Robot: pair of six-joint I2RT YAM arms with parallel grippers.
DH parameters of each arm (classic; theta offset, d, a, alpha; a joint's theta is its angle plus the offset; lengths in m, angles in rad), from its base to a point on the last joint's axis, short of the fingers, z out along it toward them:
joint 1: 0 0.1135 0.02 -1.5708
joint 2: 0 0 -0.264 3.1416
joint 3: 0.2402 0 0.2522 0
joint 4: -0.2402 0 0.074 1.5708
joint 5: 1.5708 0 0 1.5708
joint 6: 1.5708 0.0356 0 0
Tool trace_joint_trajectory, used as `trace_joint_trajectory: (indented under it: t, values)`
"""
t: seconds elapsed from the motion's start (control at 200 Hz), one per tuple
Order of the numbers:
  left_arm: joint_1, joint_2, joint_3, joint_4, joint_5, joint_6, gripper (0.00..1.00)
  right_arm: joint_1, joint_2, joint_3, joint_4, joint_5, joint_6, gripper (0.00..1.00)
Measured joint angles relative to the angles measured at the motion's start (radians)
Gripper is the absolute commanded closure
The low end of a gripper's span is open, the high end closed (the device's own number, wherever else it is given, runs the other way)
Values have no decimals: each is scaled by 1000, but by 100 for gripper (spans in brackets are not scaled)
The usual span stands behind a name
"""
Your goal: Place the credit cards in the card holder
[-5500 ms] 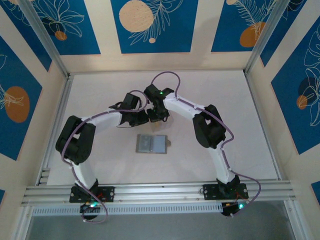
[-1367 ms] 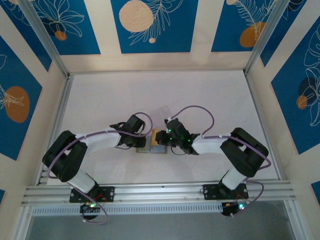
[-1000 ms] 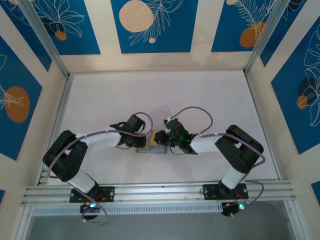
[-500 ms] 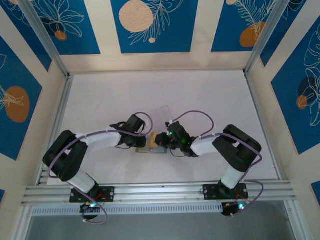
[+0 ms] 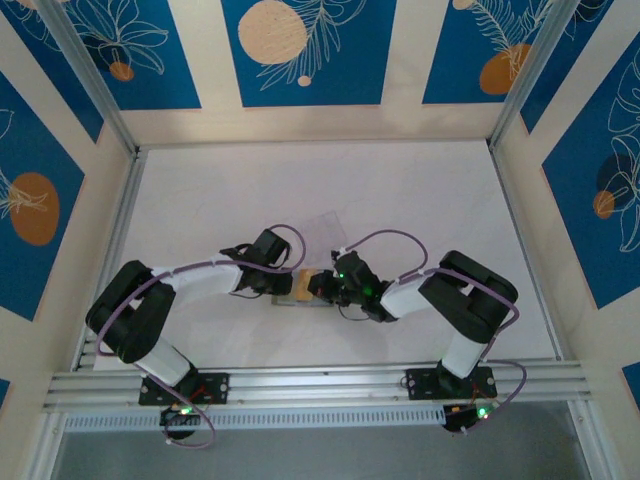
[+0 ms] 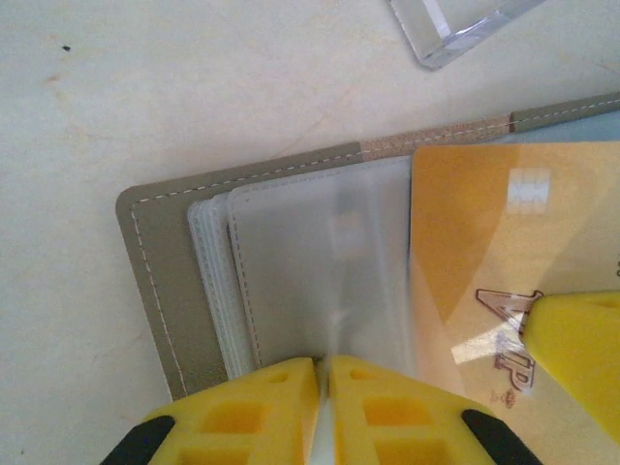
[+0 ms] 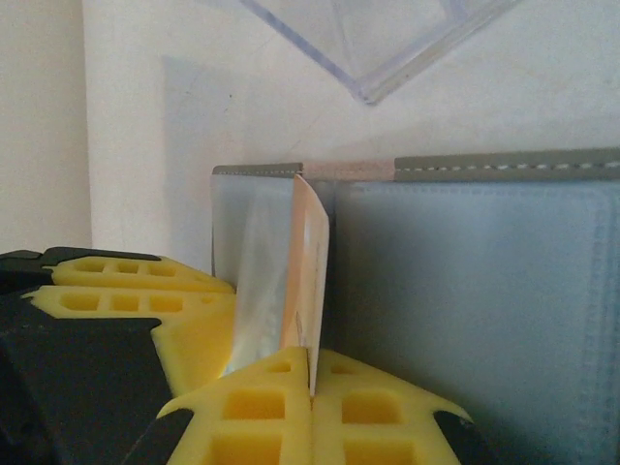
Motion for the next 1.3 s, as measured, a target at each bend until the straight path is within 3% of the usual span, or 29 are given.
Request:
trace_joint_trajectory:
  t: [0.755, 1.301]
  values:
    - [0, 4, 3, 0, 0, 1, 87, 29, 19, -56, 101, 5, 81, 100]
    - [-2, 5, 6, 0, 1, 0, 87, -87, -25, 53, -193, -241, -59, 100]
